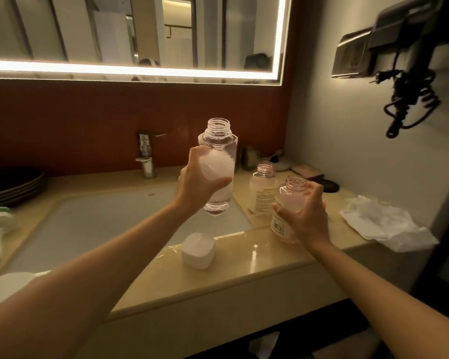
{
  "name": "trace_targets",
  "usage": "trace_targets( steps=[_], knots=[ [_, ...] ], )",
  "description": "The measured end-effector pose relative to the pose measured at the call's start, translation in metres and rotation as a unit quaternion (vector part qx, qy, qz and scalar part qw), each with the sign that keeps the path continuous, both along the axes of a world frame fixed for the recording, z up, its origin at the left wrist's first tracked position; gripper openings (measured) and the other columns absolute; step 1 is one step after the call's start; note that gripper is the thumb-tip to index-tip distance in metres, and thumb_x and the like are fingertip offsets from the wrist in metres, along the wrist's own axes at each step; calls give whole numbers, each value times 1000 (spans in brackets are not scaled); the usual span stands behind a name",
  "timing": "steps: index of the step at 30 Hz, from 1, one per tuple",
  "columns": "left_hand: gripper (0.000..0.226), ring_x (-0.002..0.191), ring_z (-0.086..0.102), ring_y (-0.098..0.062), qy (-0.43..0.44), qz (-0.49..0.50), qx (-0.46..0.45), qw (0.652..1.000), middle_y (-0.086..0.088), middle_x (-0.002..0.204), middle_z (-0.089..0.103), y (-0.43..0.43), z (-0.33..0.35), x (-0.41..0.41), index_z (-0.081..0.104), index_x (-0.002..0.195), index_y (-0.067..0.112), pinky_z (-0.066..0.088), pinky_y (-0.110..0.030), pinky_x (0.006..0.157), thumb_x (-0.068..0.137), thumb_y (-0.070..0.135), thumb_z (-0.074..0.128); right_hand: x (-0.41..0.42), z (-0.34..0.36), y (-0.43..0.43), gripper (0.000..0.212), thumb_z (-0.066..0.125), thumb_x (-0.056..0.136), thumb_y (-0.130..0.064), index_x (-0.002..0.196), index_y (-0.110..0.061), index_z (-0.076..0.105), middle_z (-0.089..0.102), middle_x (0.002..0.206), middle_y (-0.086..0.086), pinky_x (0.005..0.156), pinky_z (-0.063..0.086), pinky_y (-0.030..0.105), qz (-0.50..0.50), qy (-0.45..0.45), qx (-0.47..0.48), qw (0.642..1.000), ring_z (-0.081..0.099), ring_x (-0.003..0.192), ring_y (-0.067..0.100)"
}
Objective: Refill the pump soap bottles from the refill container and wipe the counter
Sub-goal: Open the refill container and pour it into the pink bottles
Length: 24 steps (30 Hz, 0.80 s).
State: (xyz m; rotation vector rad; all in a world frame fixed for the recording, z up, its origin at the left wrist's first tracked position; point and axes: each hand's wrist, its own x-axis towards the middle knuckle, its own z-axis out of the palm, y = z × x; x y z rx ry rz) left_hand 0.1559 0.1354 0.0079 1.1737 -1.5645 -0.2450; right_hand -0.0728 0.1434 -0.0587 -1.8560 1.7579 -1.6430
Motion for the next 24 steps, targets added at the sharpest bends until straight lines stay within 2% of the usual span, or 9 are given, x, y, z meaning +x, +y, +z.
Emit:
trace_targets(
  steps=[3, 6, 9, 11, 14, 16, 18, 20, 24],
  knots=[
    [76, 99, 46, -21, 1, 5, 9, 1000, -1, 109, 48, -5, -4, -6, 39, 125, 14, 45, -34, 82, 64, 22, 83, -9, -3, -9, 82, 80, 66, -34, 126, -9, 30, 47, 129, 12, 85, 49, 37, -10, -13, 7, 1000, 51, 114, 26],
    [76, 99, 47, -22, -5, 11, 17, 1000, -7, 114, 52, -11, -7, -7, 40, 125, 14, 46, -37, 83, 63, 21, 83, -14, -5, -19, 86, 80, 64, -38, 127, -9, 30, 46, 130, 12, 90, 48, 43, -18, -18, 18, 1000, 49, 117, 28],
    [76, 99, 46, -21, -8, 19, 25, 999, -9, 118, 53, -15, -11, -4, 39, 126, 13, 46, -37, 82, 64, 21, 83, -8, -1, -24, 96, 69, 63, -59, 134, -11, 27, 35, 140, 17, 100, 41, 47, -78, 10, -20, 997, 38, 126, 32],
    [77, 101, 46, -21, -13, 24, 24, 999, -10, 120, 53, -18, -13, -1, 39, 126, 13, 44, -34, 80, 64, 22, 83, 4, 7, -22, 94, 55, 69, -69, 138, -14, 24, 27, 147, 18, 106, 34, 42, -110, 39, -107, 987, 31, 133, 31],
    [77, 105, 49, -27, -15, 36, 26, 999, -11, 120, 53, -24, -15, 5, 39, 127, 13, 43, -34, 80, 64, 24, 83, 35, 18, -17, 77, 53, 81, -57, 139, -19, 20, 31, 146, 17, 109, 30, 30, -34, 48, -201, 978, 31, 135, 25],
    [77, 106, 49, -28, -23, 45, 28, 998, -11, 121, 53, -26, -16, 7, 39, 127, 13, 42, -33, 80, 65, 24, 82, 53, 14, -22, 75, 57, 83, -50, 138, -19, 18, 32, 145, 17, 108, 32, 30, 23, 34, -188, 981, 34, 134, 26],
    [77, 107, 49, -28, -33, 49, 28, 998, -11, 121, 53, -28, -17, 11, 38, 127, 12, 41, -32, 79, 66, 25, 82, 66, 10, -32, 82, 63, 82, -45, 142, -17, 15, 30, 147, 15, 106, 35, 34, 38, -12, -136, 990, 33, 134, 26],
    [77, 107, 50, -29, -40, 53, 31, 997, -11, 121, 54, -30, -19, 15, 38, 127, 12, 42, -34, 81, 66, 26, 82, 72, 9, -45, 90, 69, 79, -39, 145, -14, 13, 26, 148, 15, 105, 35, 38, 21, -57, -83, 995, 30, 135, 27],
    [76, 105, 51, -31, -46, 61, 42, 996, -12, 119, 55, -37, -24, 21, 39, 126, 12, 43, -35, 81, 65, 26, 82, 78, 11, -69, 100, 74, 74, -35, 147, -16, 8, 19, 151, 15, 108, 33, 42, -32, -72, -13, 997, 23, 138, 30]
  ],
)
